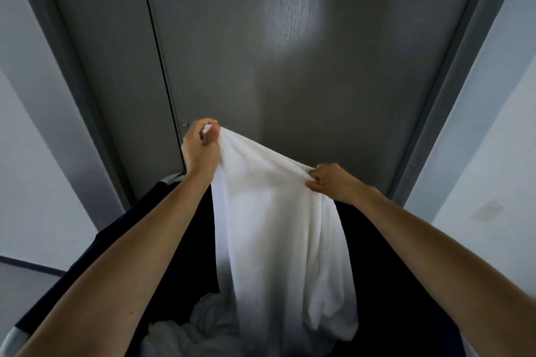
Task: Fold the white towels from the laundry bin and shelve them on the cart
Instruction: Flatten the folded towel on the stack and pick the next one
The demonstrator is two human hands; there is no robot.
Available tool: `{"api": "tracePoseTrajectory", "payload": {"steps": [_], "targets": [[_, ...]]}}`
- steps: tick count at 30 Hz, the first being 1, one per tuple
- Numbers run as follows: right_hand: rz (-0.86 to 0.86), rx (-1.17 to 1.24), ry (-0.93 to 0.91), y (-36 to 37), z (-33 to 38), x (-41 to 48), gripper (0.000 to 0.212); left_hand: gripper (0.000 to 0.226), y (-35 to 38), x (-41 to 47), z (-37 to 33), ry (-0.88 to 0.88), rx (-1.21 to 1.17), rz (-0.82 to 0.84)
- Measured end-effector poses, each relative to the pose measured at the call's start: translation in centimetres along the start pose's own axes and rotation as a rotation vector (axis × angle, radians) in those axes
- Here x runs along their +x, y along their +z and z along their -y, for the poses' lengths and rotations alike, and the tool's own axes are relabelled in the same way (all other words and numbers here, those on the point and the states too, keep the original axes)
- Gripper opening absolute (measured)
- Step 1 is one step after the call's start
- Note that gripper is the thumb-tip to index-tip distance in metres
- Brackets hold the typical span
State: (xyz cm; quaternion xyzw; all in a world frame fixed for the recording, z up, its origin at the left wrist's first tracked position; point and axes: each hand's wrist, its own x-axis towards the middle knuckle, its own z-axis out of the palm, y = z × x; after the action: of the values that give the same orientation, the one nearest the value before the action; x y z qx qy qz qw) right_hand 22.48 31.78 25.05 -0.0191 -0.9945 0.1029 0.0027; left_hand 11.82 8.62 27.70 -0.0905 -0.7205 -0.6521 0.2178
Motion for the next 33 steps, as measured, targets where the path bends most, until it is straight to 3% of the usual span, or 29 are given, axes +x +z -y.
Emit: {"api": "tracePoseTrajectory", "payload": {"steps": [5, 9, 11, 13, 16, 18, 21, 22, 24, 26, 29, 31, 33], "targets": [[0.003, 0.043, -0.001, 1.2, -0.1, 0.3, 0.024, 0.014, -0.7, -0.1, 1.5, -0.101, -0.033, -0.082], [-0.017, 0.083, 0.026, 1.7, -0.5, 0.1, 0.024, 0.016, -0.8, 0.4, 0.6, -0.068, -0.075, -0.088], [-0.033, 0.086, 0.061, 1.8, -1.1, 0.0, 0.01, 0.016, -1.2, 0.4, 0.8, -0.074, -0.051, -0.111], [-0.07, 0.18, 0.126, 2.0, -1.6, -0.1, 0.01, 0.017, -1.8, 0.3, 1.6, -0.121, 0.043, -0.075], [-0.092, 0.241, 0.12, 2.2, -0.7, -0.1, 0.013, 0.021, -1.9, -0.5, 3.3, -0.131, 0.323, 0.163], [-0.115, 0.211, 0.026, 2.2, 0.7, 0.2, 0.013, 0.027, -1.0, -2.4, 3.4, -0.023, 0.464, 0.405], [-0.111, 0.142, -0.151, 1.5, 3.5, 1.0, 0.007, 0.083, 1.5, -6.2, 2.1, 0.138, 0.625, 0.88], [-0.096, 0.151, -0.184, 1.1, 4.4, 1.2, 0.003, 0.086, 2.2, -7.1, 1.9, 0.165, 0.668, 0.964], [-0.094, 0.208, -0.194, 0.6, 5.1, 1.1, 0.004, 0.054, 2.9, -7.5, 1.6, 0.138, 0.649, 0.948], [-0.157, 0.32, -0.185, 0.2, 4.9, 0.6, 0.024, 0.025, 2.9, -7.3, 1.3, 0.099, 0.519, 0.846], [-0.263, 0.466, -0.158, -0.1, 4.2, -0.2, 0.032, 0.012, 2.9, -7.0, 0.6, 0.081, 0.277, 0.762], [-0.229, 0.484, -0.097, -0.2, 3.2, -0.8, 0.017, 0.009, 3.0, -6.7, 0.1, 0.026, 0.113, 0.701], [-0.154, 0.451, -0.044, 0.7, 2.0, -1.5, 0.021, 0.015, 3.1, -6.3, -0.3, -0.047, -0.037, 0.605]]}}
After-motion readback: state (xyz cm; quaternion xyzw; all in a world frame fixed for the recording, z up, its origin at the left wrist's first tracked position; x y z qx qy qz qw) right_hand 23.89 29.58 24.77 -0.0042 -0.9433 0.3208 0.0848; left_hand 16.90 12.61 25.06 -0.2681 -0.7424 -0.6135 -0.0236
